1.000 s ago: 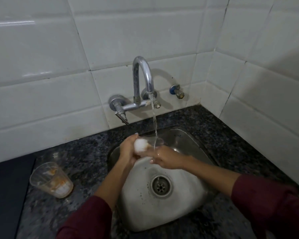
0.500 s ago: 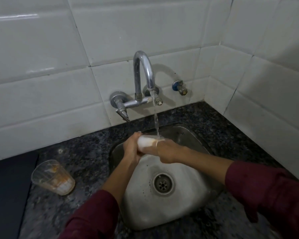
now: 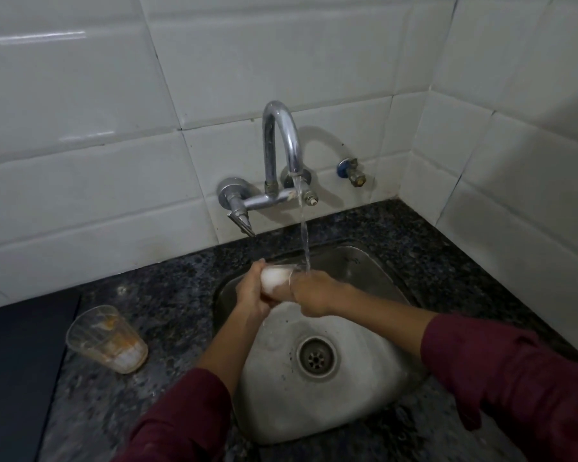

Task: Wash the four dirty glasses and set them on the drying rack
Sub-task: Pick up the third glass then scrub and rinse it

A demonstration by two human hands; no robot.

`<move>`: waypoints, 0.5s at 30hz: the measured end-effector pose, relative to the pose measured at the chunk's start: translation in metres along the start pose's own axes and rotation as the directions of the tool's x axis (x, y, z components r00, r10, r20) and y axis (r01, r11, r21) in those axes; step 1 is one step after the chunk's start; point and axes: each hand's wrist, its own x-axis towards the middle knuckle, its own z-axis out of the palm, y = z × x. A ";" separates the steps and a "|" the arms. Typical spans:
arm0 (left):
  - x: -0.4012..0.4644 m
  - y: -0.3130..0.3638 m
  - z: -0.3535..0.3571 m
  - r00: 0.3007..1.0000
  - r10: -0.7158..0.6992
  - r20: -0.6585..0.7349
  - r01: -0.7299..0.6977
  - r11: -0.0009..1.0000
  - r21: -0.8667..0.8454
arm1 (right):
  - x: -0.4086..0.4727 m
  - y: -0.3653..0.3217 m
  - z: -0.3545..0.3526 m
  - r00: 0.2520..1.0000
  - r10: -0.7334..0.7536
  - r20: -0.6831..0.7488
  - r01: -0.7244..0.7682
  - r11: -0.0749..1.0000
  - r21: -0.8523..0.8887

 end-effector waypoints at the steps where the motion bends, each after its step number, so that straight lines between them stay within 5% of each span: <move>1: 0.001 -0.001 -0.001 0.999 -0.033 0.014 0.033 0.999 0.004 | 0.003 -0.001 -0.002 0.999 -0.033 0.019 0.032 0.999 0.033; 4: -0.003 -0.003 -0.005 0.990 -0.061 0.125 0.061 0.998 0.005 | 0.006 0.000 -0.014 0.997 -0.061 0.053 0.032 0.895 0.444; 6: -0.005 -0.005 -0.009 0.983 0.001 0.183 -0.001 1.000 0.001 | -0.003 0.000 -0.022 0.989 -0.073 0.129 -0.076 0.503 0.861; 7: -0.005 -0.005 -0.010 0.983 0.032 0.184 -0.035 0.999 0.012 | -0.007 0.001 -0.020 0.984 -0.098 0.152 -0.111 0.338 0.934; 8: -0.004 -0.006 -0.011 0.983 0.043 0.181 -0.049 0.998 0.026 | -0.009 0.001 -0.017 0.980 -0.124 0.154 -0.111 0.304 0.946; 10: -0.006 -0.008 -0.010 0.988 -0.001 0.152 -0.011 0.997 0.078 | -0.012 0.001 -0.010 0.990 -0.119 0.075 0.018 0.636 0.771; 11: -0.006 -0.008 -0.009 0.992 -0.031 0.120 0.018 0.993 0.114 | -0.012 0.003 -0.006 0.989 -0.140 0.040 0.103 0.867 0.487; 12: -0.005 -0.009 -0.008 0.993 -0.061 0.098 0.047 0.989 0.139 | -0.013 0.004 -0.004 0.989 -0.143 0.027 0.136 0.975 0.175; 13: -0.005 -0.008 -0.007 0.994 -0.075 0.078 0.062 0.984 0.166 | -0.014 0.007 -0.003 0.990 -0.142 0.011 0.142 0.989 -0.035; 15: -0.004 -0.009 -0.008 0.992 -0.094 0.084 0.079 0.983 0.166 | -0.013 0.013 0.000 0.986 -0.167 0.007 0.167 0.983 -0.082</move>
